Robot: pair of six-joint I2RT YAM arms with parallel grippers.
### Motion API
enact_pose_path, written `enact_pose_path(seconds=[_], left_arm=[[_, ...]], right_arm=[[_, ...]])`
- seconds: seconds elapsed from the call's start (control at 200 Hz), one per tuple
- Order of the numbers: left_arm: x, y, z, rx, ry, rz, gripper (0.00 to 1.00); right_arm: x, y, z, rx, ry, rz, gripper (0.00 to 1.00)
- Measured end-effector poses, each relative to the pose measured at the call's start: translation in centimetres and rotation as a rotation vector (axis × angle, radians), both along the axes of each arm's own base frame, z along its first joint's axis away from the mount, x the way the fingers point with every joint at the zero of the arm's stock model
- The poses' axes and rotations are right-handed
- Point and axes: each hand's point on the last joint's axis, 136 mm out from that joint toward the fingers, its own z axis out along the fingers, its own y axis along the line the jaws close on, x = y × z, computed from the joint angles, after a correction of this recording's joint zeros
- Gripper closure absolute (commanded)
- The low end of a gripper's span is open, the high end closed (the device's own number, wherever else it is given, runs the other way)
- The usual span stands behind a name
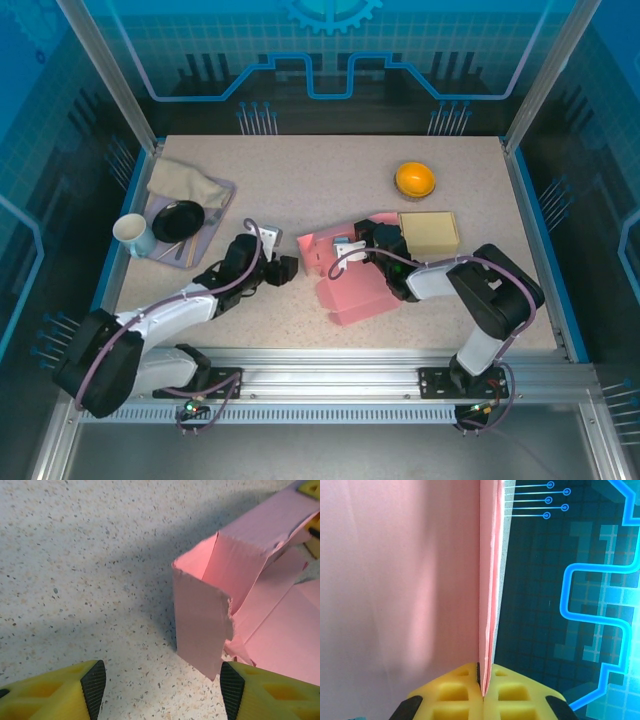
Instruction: Fold the paper box
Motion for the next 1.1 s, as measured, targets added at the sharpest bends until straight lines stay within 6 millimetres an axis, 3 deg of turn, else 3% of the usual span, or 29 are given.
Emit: enact_pose_path(seconds=[0.205,0.36,0.6,0.745,0.955,1.1], left_arm=[[0.3,0.5,-1.3,0.071,0.005,-0.005,0.35],[0.8,-0.2,-2.2,0.088,0.022,-0.037,0.34],[2.0,-2.4,-0.9,0.031,-0.016,-0.110,0.39],[1.5,-3.5,-1.1,0.003,-0.006,-0.156,0.48],[0.1,-5.8,-1.1,-0.039,0.010,-0.250,0.44],[-0.7,-6.1,-0.6,-0.064,0.007,-0.280,0.42]], right_arm=[[-0.2,-0.1,0.0,0.010,-0.007,-0.001,1.00],[-0.3,-0.2,0.0,0.015,-0.009,-0.001,1.00],[-1.4,0.1,-0.3,0.004,-0.031,0.011,1.00],[-1.7,0.0,-0.6,0.007,-0.026,-0.004,1.00],[-1.6,-0.3,-0.6,0.017,-0.022,-0.027,1.00],[-1.4,-0.6,-0.5,0.015,-0.038,-0.056,1.00]])
